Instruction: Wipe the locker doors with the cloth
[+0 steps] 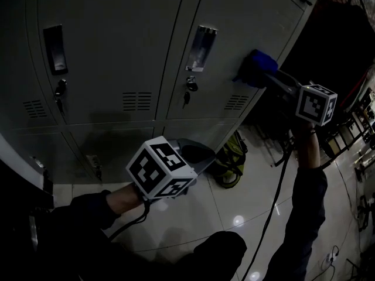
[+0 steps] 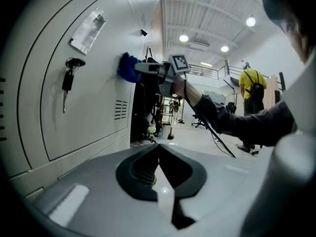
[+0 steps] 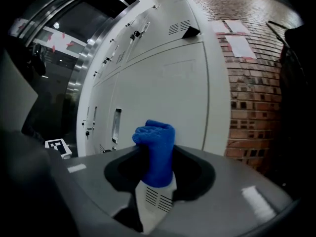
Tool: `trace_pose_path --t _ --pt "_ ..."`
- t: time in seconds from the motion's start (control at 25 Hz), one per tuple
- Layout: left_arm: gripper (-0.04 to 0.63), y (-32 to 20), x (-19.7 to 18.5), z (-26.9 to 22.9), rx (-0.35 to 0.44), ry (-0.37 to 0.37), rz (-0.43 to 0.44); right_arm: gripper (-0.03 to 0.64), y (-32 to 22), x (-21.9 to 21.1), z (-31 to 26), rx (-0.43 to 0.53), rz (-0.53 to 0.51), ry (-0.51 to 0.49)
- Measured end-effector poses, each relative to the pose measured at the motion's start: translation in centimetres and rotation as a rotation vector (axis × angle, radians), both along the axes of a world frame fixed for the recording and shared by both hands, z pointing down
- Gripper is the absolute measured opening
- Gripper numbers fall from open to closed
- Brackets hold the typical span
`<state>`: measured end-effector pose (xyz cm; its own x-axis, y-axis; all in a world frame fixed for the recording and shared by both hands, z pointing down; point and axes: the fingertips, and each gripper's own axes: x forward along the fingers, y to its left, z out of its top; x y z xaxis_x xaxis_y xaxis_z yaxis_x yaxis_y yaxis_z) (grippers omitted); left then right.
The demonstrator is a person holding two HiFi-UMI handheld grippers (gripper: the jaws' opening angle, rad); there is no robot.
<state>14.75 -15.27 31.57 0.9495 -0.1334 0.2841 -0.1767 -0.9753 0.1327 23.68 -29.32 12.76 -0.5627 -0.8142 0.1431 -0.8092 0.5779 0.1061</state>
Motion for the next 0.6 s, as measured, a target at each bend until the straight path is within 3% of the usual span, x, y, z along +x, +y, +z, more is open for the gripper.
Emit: trace_pose_path --t 0.32,0.6 --pt "-0.02 -0.1 0.2 0.3 -0.004 -0.007 0.001 0.143 -0.6 6.9 0.6 -0.024 0.139 -0.015" --pt "-0.02 0.1 0.4 0.5 -0.008 -0.012 0.005 0.133 0.5 5.6 0.1 0.014 0.145 0.019"
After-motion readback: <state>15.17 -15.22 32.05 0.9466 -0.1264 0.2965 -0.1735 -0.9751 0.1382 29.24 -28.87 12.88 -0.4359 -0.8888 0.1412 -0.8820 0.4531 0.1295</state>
